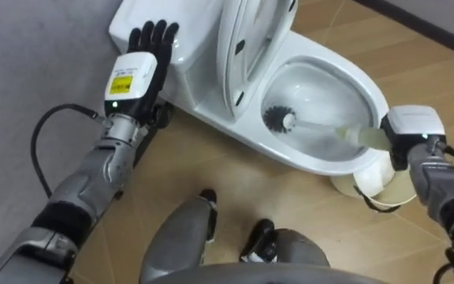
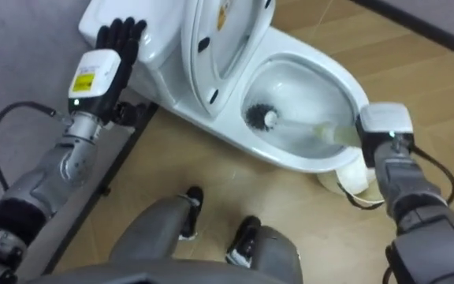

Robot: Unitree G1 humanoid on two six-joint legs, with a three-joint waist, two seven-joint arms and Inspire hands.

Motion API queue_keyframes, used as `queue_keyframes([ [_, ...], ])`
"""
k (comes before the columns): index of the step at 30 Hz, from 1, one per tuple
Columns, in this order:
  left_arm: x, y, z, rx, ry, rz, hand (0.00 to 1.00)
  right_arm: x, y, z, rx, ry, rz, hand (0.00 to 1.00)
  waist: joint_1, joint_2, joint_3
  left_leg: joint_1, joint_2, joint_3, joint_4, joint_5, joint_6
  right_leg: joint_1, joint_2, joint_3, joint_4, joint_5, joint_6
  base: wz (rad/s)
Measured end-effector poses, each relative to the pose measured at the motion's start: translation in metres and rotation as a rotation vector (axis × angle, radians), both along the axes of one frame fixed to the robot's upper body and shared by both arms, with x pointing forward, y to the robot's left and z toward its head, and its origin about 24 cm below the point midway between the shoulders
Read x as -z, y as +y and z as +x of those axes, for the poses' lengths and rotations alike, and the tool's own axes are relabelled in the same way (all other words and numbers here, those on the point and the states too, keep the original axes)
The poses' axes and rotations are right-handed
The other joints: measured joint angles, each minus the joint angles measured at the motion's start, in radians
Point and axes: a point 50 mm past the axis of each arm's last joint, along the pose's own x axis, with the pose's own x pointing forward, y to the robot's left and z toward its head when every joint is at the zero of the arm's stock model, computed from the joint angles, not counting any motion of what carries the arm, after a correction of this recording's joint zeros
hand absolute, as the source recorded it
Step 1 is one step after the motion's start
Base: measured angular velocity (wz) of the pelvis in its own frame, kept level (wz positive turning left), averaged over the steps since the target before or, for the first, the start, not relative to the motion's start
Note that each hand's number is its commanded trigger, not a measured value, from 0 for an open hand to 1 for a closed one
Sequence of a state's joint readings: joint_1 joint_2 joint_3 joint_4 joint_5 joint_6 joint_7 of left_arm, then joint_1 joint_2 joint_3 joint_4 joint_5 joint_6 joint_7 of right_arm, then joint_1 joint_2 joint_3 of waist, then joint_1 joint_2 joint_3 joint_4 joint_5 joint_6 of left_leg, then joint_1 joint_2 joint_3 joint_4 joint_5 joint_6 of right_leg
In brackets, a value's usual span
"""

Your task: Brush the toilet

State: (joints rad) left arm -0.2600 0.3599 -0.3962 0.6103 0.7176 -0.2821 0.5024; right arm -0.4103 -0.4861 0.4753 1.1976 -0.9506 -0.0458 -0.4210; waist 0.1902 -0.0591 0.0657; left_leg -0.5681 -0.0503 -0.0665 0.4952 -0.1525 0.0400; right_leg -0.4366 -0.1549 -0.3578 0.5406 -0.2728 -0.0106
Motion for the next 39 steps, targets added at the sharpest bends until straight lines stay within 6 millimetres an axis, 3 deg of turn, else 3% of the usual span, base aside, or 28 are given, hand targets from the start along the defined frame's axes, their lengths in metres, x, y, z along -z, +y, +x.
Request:
queue_keyframes([
  [6, -0.014, -0.001, 0.005, 0.001, -0.106, -0.024, 0.00, -0.016, -0.004, 0.015, 0.014, -0.062, -0.034, 1.00, 0.011, 0.008, 0.0000, -0.106, 0.006, 0.000, 0.029, 0.013, -0.005, -0.104, -0.001, 0.001, 0.034, 0.000, -0.013, -0.01],
  [8, -0.021, -0.003, 0.007, 0.003, -0.152, -0.038, 0.00, -0.024, -0.006, 0.022, 0.042, -0.102, -0.025, 1.00, 0.014, 0.014, 0.0024, -0.147, 0.007, -0.003, 0.048, 0.012, -0.008, -0.147, -0.002, 0.002, 0.057, -0.005, -0.020, 0.00],
  [11, -0.027, -0.007, 0.011, 0.009, -0.195, -0.043, 0.00, -0.032, -0.015, 0.026, 0.120, -0.152, 0.004, 1.00, 0.027, 0.031, 0.0123, -0.189, 0.006, 0.000, 0.066, 0.012, -0.009, -0.193, -0.012, 0.004, 0.090, -0.010, -0.024, 0.00],
  [15, -0.042, -0.009, 0.013, 0.005, -0.276, -0.040, 0.00, -0.038, -0.023, 0.025, 0.246, -0.251, 0.092, 1.00, 0.030, 0.033, 0.0129, -0.271, 0.001, 0.005, 0.097, 0.013, -0.011, -0.283, -0.025, 0.012, 0.142, -0.024, -0.032, 0.00],
  [17, -0.045, -0.010, 0.013, -0.010, -0.301, -0.038, 0.00, -0.037, -0.030, 0.020, 0.367, -0.315, 0.175, 1.00, 0.024, 0.035, 0.0137, -0.298, -0.002, 0.007, 0.114, 0.013, -0.011, -0.314, -0.032, 0.015, 0.172, -0.030, -0.034, 0.00],
  [22, -0.045, -0.008, 0.015, -0.054, -0.304, -0.011, 0.00, -0.034, -0.028, 0.019, 0.482, -0.375, 0.280, 1.00, -0.008, 0.040, 0.0133, -0.309, -0.020, 0.008, 0.127, 0.013, -0.010, -0.334, -0.062, 0.012, 0.212, -0.052, -0.035, 0.09],
  [24, -0.044, -0.007, 0.015, -0.063, -0.302, 0.004, 0.00, -0.033, -0.027, 0.019, 0.470, -0.366, 0.272, 1.00, -0.016, 0.050, 0.0153, -0.309, -0.022, 0.005, 0.132, 0.013, -0.010, -0.330, -0.063, 0.010, 0.216, -0.053, -0.034, 0.07],
  [26, -0.044, -0.009, 0.015, -0.072, -0.299, 0.005, 0.00, -0.034, -0.027, 0.020, 0.406, -0.345, 0.202, 1.00, -0.019, 0.073, 0.0181, -0.311, -0.026, 0.004, 0.146, 0.011, -0.007, -0.331, -0.064, 0.013, 0.225, -0.056, -0.030, 0.02],
  [31, -0.038, -0.011, 0.015, -0.088, -0.273, -0.005, 0.00, -0.027, -0.013, 0.021, 0.243, -0.260, 0.044, 1.00, 0.004, 0.095, 0.0147, -0.304, -0.017, 0.015, 0.142, 0.009, -0.007, -0.332, -0.050, 0.027, 0.218, -0.051, -0.032, -0.10],
  [33, -0.035, -0.012, 0.015, -0.091, -0.266, -0.007, 0.00, -0.027, -0.007, 0.023, 0.190, -0.254, 0.000, 1.00, 0.009, 0.100, 0.0122, -0.299, -0.013, 0.019, 0.143, 0.009, -0.009, -0.329, -0.048, 0.027, 0.215, -0.052, -0.033, -0.05],
  [34, -0.033, -0.010, 0.013, -0.099, -0.264, -0.006, 0.00, -0.028, -0.003, 0.024, 0.153, -0.259, -0.025, 1.00, 0.009, 0.107, 0.0074, -0.297, -0.009, 0.019, 0.143, 0.007, -0.011, -0.323, -0.037, 0.026, 0.202, -0.048, -0.036, -0.14],
  [39, -0.022, -0.003, 0.003, -0.136, -0.218, -0.036, 0.00, -0.018, 0.017, 0.008, 0.037, -0.242, -0.035, 1.00, 0.004, 0.120, -0.0020, -0.249, 0.020, 0.020, 0.109, -0.002, -0.022, -0.262, 0.008, 0.029, 0.129, -0.030, -0.039, -0.14],
])
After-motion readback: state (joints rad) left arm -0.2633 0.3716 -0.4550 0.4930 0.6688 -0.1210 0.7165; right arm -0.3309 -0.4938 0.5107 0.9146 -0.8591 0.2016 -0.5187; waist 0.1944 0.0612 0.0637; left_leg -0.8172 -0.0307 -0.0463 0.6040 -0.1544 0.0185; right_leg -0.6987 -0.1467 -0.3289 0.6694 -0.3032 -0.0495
